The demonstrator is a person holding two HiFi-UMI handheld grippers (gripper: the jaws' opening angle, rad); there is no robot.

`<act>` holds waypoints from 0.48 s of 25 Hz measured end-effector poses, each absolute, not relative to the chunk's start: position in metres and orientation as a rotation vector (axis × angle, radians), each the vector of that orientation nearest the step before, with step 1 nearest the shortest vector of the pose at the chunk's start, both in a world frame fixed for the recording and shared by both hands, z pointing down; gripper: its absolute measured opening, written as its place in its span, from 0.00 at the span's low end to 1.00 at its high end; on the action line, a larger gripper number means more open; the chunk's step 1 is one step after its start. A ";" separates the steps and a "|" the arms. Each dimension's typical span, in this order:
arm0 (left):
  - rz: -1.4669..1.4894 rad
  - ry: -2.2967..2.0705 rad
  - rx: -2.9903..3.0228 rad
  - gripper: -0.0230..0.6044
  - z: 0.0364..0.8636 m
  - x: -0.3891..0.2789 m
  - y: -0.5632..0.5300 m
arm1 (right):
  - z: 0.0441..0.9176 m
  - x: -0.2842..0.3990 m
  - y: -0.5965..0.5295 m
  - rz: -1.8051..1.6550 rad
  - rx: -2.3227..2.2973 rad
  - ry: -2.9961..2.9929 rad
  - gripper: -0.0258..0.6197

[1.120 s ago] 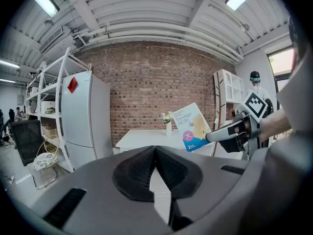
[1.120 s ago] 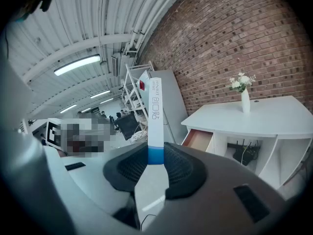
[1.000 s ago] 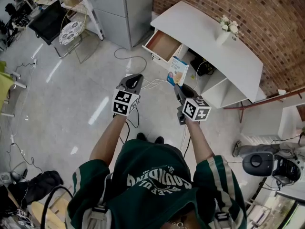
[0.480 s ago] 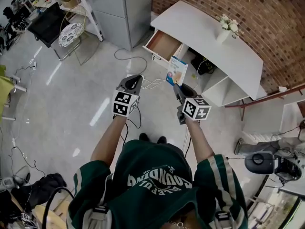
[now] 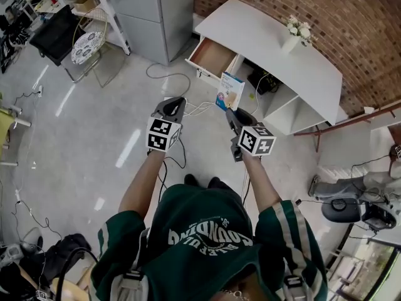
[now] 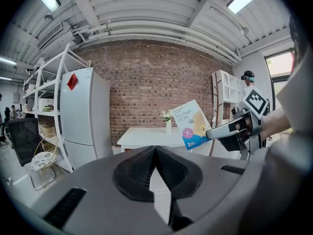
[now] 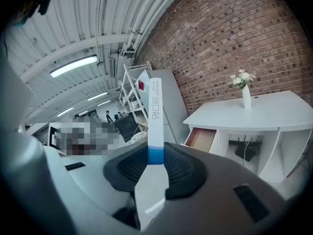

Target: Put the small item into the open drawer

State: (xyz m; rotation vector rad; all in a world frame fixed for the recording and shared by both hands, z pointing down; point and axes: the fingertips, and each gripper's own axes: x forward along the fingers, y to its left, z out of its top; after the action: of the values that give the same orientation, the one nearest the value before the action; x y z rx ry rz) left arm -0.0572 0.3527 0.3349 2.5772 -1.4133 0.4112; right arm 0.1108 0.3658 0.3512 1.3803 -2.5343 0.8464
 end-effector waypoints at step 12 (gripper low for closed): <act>0.427 -1.372 2.588 0.06 0.340 -0.066 0.346 | 0.357 0.101 0.367 0.864 1.411 -2.506 0.22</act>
State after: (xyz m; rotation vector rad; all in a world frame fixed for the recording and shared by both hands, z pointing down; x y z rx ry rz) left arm -0.0661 0.3456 0.3405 2.5882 -1.3721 0.4268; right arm 0.1011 0.3668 0.3569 1.4113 -2.5060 0.8644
